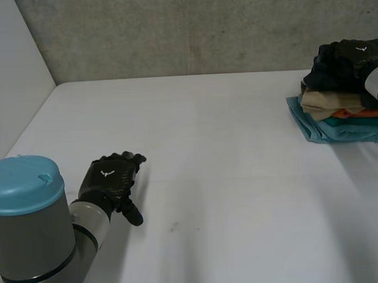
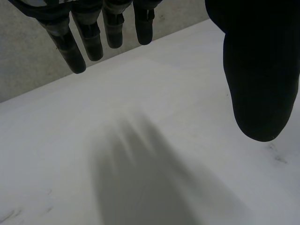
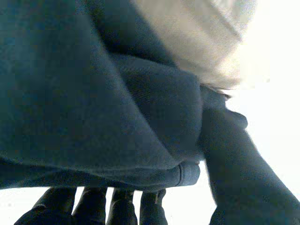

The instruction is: Fold the laundry.

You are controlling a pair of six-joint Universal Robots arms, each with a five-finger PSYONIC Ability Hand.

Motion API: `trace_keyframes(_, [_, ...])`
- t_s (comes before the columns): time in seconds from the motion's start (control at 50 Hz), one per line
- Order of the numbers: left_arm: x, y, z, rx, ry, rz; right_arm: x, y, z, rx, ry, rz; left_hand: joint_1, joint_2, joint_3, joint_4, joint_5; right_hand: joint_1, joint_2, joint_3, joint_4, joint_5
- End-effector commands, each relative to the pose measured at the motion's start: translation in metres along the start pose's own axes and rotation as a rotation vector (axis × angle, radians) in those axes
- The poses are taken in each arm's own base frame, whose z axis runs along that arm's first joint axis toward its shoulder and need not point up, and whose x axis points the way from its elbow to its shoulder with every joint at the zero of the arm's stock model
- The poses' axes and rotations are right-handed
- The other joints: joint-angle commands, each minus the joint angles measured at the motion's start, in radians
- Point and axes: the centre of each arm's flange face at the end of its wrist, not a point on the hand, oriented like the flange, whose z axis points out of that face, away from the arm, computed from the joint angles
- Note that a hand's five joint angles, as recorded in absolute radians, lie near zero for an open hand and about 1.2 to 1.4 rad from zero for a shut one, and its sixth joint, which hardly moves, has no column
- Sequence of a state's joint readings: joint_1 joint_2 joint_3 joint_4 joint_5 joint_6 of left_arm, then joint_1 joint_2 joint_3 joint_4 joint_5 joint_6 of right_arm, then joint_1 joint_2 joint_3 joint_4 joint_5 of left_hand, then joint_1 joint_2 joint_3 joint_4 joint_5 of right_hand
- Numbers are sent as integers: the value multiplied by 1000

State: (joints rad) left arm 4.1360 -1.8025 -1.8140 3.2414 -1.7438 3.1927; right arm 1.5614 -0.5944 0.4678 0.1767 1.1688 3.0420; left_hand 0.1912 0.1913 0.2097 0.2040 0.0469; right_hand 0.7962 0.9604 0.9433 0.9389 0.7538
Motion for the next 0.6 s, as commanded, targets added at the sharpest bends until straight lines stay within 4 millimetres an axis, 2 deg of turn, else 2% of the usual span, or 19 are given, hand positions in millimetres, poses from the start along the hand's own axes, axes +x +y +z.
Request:
trace_keyframes(0.02, [0,0,0,1,0,-1,1,-1,1,11,-5,-28,-13,-13,-31,-26,-43,600,436,453,457,468])
trace_keyframes(0.12, [0,0,0,3,6,0,1,-6,-2,18,-13,-30,-13,-13,-31,-26,-43,600,436,453,457,468])
trace_keyframes(0.2, [0,0,0,3,6,-1,-3,-23,-8,48,-76,-40,-13,-13,-31,-26,-43,600,436,453,457,468])
trace_keyframes(0.36, [0,0,0,3,6,-1,13,-44,-30,80,-233,-55,-16,-16,-34,-29,-46,600,436,453,457,468])
trace_keyframes(0.5, [1,0,-1,3,8,1,41,-39,-37,63,-221,-46,-13,-13,-31,-26,-43,600,436,453,457,468])
trace_keyframes(0.6, [1,0,-1,2,12,0,48,-29,-40,42,-215,-50,-13,-13,-31,-26,-43,600,436,453,457,468])
